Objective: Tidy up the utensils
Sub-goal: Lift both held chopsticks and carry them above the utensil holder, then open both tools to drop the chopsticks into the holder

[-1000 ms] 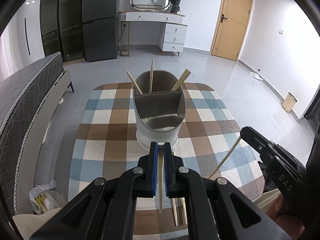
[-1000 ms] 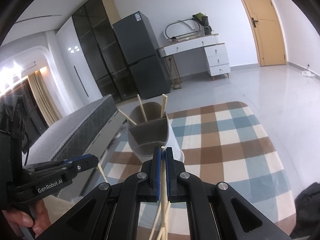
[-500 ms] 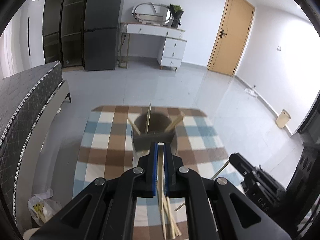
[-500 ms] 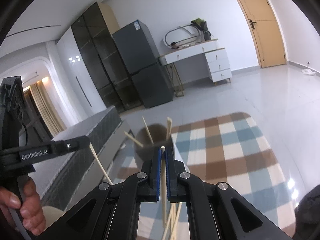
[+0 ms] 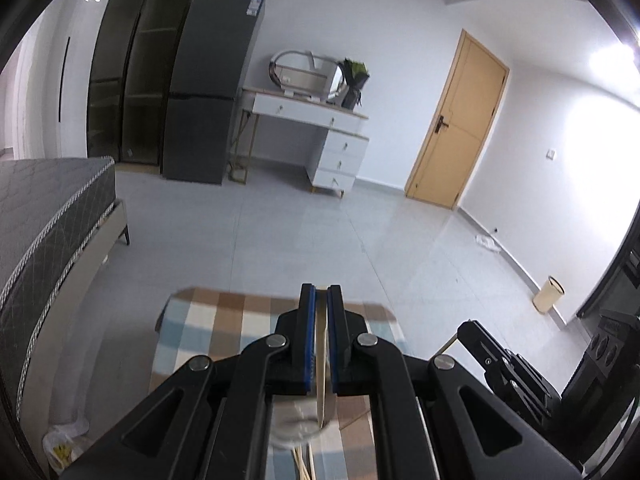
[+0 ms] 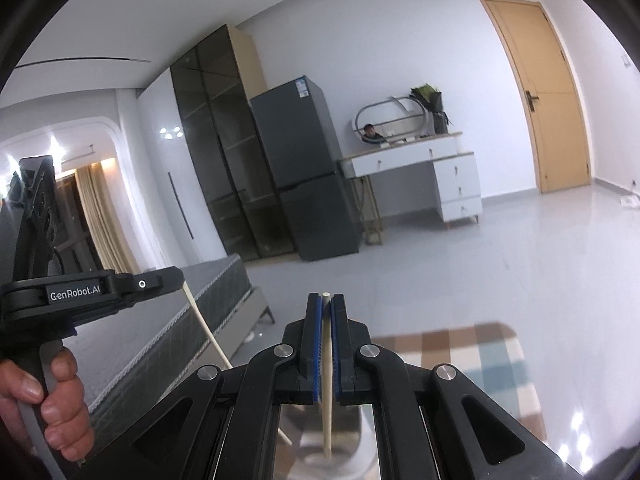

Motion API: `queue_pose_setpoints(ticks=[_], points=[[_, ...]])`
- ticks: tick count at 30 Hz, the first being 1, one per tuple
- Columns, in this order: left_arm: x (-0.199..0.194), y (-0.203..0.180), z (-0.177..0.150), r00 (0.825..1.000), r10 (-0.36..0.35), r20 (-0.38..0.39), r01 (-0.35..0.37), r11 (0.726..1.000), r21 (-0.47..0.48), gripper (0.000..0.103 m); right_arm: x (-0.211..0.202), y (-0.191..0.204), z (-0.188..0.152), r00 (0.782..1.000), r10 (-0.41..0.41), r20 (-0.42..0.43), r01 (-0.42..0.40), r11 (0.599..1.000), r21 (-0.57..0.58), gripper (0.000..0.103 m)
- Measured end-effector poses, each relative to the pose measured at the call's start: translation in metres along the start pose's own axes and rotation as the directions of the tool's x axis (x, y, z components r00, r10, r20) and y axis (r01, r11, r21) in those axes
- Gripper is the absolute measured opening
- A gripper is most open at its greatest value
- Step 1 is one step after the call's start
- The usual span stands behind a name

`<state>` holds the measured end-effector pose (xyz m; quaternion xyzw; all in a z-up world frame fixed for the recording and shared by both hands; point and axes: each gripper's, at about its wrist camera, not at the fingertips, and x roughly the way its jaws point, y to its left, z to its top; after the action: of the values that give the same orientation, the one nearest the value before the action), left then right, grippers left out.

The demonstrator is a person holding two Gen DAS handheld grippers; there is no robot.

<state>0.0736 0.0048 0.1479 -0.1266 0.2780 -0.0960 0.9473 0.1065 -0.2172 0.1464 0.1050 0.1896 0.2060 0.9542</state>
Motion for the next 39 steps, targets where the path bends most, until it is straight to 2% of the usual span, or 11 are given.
queue_pose_setpoints(ticks=[3, 10, 16, 21, 31, 39], points=[[0.014, 0.009, 0.005, 1.000, 0.003, 0.018, -0.003, 1.000, -0.013, 0.001, 0.018, 0.001, 0.010, 1.000, 0.008, 0.006, -0.008, 1.000, -0.007, 0.004], [0.047, 0.032, -0.002, 1.000, 0.006, -0.021, -0.007, 0.998, -0.062, 0.001, 0.056, 0.005, 0.015, 1.000, 0.016, 0.015, -0.015, 0.999, -0.033, 0.004], [0.067, 0.038, -0.011, 1.000, -0.008, -0.019, 0.007, 0.999, -0.046, 0.001, 0.078, 0.007, 0.008, 1.000, 0.020, 0.001, -0.020, 0.999, -0.041, 0.004], [0.078, 0.046, -0.024, 0.999, -0.010, -0.042, 0.007, 0.998, -0.058, 0.001, 0.085, 0.008, -0.002, 1.000, 0.019, -0.019, -0.021, 0.998, -0.062, 0.004], [0.081, 0.048, -0.029, 0.996, -0.008, -0.084, 0.002, 0.997, -0.073, 0.001, 0.089, 0.012, -0.018, 0.998, 0.020, -0.067, -0.026, 0.994, -0.103, 0.004], [0.084, 0.041, -0.035, 0.989, -0.016, -0.144, 0.005, 0.998, -0.070, 0.001, 0.093, 0.007, -0.035, 0.988, 0.031, -0.154, -0.043, 0.996, -0.079, 0.004]])
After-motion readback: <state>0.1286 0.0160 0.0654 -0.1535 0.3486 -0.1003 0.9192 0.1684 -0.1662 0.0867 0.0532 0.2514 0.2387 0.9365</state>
